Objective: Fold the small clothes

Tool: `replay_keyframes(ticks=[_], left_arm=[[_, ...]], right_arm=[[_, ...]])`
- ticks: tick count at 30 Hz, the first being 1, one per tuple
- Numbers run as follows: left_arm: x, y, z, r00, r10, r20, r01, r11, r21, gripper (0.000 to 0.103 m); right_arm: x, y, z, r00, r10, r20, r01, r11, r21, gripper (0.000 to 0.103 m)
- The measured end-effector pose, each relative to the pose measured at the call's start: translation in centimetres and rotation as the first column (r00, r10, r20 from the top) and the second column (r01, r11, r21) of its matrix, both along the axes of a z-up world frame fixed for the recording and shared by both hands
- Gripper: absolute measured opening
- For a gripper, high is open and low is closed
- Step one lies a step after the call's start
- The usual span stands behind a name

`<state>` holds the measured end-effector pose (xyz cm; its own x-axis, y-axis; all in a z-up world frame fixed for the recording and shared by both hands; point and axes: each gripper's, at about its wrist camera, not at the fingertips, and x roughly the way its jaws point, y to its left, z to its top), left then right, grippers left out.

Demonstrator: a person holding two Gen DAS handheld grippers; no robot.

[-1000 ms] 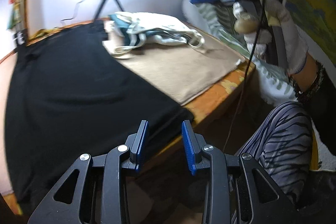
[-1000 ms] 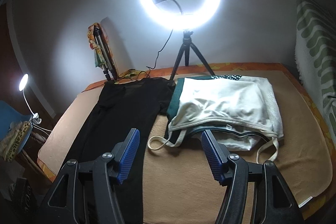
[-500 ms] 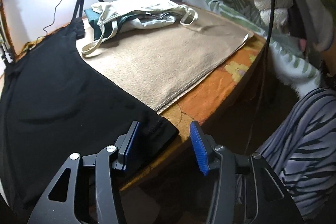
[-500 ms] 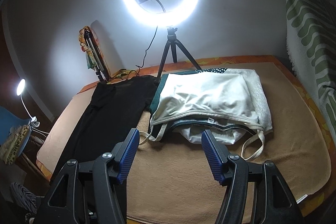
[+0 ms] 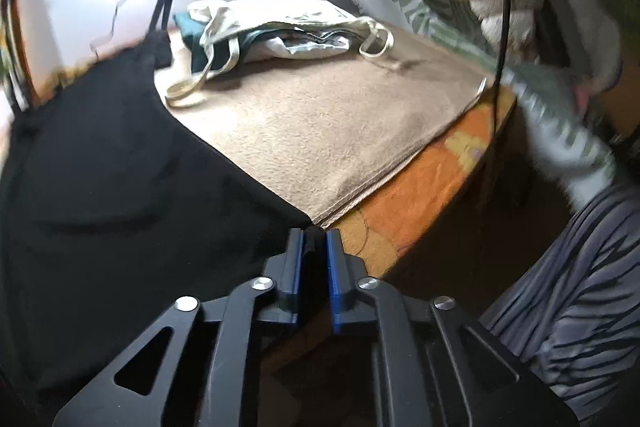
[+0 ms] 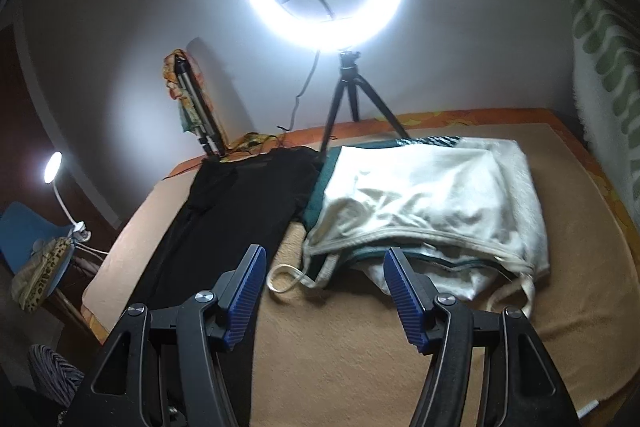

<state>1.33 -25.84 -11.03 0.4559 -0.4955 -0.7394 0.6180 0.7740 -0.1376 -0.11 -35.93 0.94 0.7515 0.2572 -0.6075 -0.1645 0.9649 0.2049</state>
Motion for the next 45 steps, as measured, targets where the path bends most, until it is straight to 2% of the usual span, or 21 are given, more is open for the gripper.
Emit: replay_keyframes(ticks=[3, 6, 12, 17, 23, 27, 31, 38, 45], left_arm=[[1.1, 1.1, 0.0, 0.996, 0.031, -0.08, -0.038, 0.995, -0.089, 0.004], [1.4, 2.2, 0.4, 0.991, 0.063, -0.116, -0.081, 0.984, -0.156, 0.004], [1.2, 4.5, 2.2, 0.988, 0.117, -0.106, -0.14, 0.957, -0.255, 0.003], [1.7, 5.9, 2.7, 0.984, 0.148, -0.1, -0.171, 0.942, -0.29, 0.003], [2.0, 7.0, 2.2, 0.98, 0.15, -0.127, -0.184, 0.93, -0.318, 0.003], [1.9, 7.2, 1.9, 0.98, 0.146, -0.135, -0.183, 0.928, -0.325, 0.003], [1.9, 7.5, 1.9, 0.98, 0.141, -0.14, -0.181, 0.924, -0.338, 0.003], [2.2, 8.3, 1.6, 0.975, 0.152, -0.163, -0.202, 0.91, -0.361, 0.003], [2.2, 8.8, 1.5, 0.973, 0.16, -0.166, -0.212, 0.904, -0.372, 0.003]], right_arm=[[1.9, 0.7, 0.0, 0.999, 0.041, -0.004, -0.041, 0.998, 0.052, 0.064], [4.4, 1.7, -0.4, 0.997, 0.077, -0.026, -0.075, 0.994, 0.083, 0.064], [10.6, 4.0, -2.0, 0.986, 0.13, -0.106, -0.112, 0.981, 0.159, 0.064], [15.6, 6.9, -4.1, 0.974, 0.138, -0.181, -0.11, 0.981, 0.158, 0.064], [21.2, 9.1, -6.6, 0.961, 0.074, -0.266, -0.049, 0.994, 0.099, 0.062], [24.5, 8.9, -7.8, 0.954, 0.023, -0.3, 0.01, 0.994, 0.107, 0.062], [27.0, 8.9, -9.2, 0.941, -0.052, -0.336, 0.069, 0.997, 0.038, 0.061], [29.7, 9.5, -10.6, 0.924, -0.119, -0.363, 0.106, 0.993, -0.056, 0.06], [31.0, 10.6, -12.2, 0.899, -0.13, -0.418, 0.076, 0.987, -0.144, 0.059]])
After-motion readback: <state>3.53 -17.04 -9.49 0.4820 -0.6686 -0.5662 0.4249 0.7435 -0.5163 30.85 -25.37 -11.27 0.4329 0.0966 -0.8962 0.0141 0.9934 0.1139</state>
